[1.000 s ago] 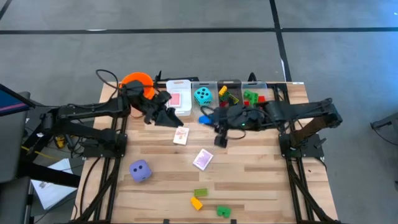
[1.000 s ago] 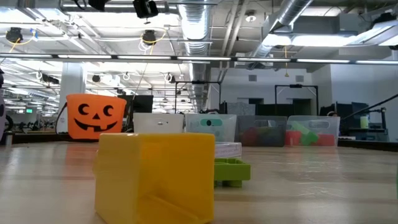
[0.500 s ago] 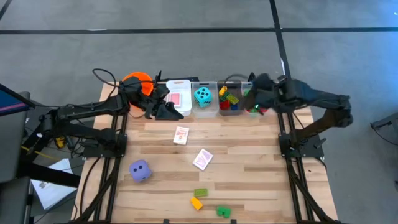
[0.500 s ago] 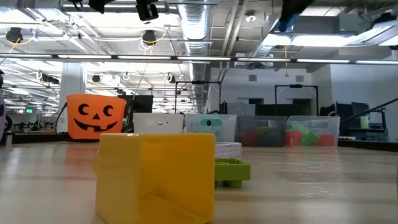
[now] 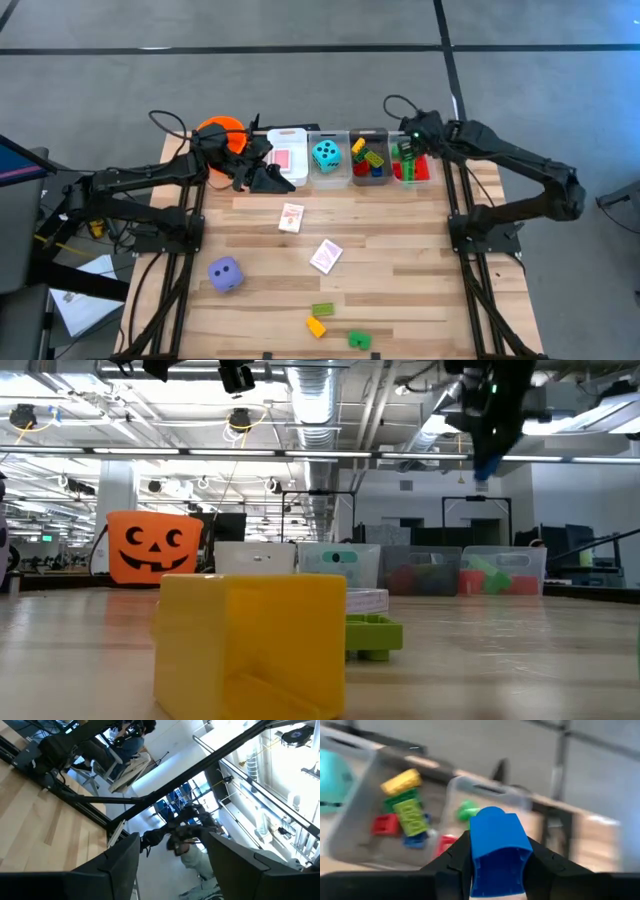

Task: Pick & Place Toys
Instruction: Put the large blue game piece into the right transparent bin

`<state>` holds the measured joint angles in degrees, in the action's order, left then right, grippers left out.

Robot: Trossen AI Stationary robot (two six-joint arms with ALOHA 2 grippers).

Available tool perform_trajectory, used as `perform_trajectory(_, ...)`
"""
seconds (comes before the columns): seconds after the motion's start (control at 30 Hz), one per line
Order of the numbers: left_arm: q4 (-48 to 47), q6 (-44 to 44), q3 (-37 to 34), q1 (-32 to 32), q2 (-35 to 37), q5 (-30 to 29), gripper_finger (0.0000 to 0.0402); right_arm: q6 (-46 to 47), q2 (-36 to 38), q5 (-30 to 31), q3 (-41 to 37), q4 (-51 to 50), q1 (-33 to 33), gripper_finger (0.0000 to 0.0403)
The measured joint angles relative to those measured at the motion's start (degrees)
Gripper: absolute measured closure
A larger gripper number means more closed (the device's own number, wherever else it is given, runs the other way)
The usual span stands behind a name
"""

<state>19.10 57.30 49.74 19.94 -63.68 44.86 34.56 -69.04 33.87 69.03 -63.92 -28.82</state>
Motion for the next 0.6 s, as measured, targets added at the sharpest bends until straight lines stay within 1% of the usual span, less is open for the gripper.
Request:
perform_trajectory(0.07,0.0,0.0,0.0,0.0,0.0,0.0,0.0181,-1.9,0.9,-5.3,-4.9,6.6,-2.8,0.0286)
perform_trajectory(0.13,0.0,0.0,0.0,0.0,0.0,0.0,0.0182,-3.2,0.7,-8.1,-8.2,9.3,-5.1,0.0281)
perform_trajectory(0.23,0.0,0.0,0.0,0.0,0.0,0.0,0.0183,-5.7,-0.4,-8.8,-10.0,9.7,-8.3,0.0263)
perform_trajectory(0.37,0.0,0.0,0.0,0.0,0.0,0.0,0.0183,-9.9,-1.5,-10.0,-10.5,10.8,-12.0,0.0259)
perform_trajectory(0.5,0.0,0.0,0.0,0.0,0.0,0.0,0.0183,-11.1,-1.5,-11.0,-10.5,14.2,-14.4,0.0256)
perform_trajectory(0.6,0.0,0.0,0.0,0.0,0.0,0.0,0.0183,-11.2,-1.4,-13.5,-10.5,15.7,-16.0,0.0241)
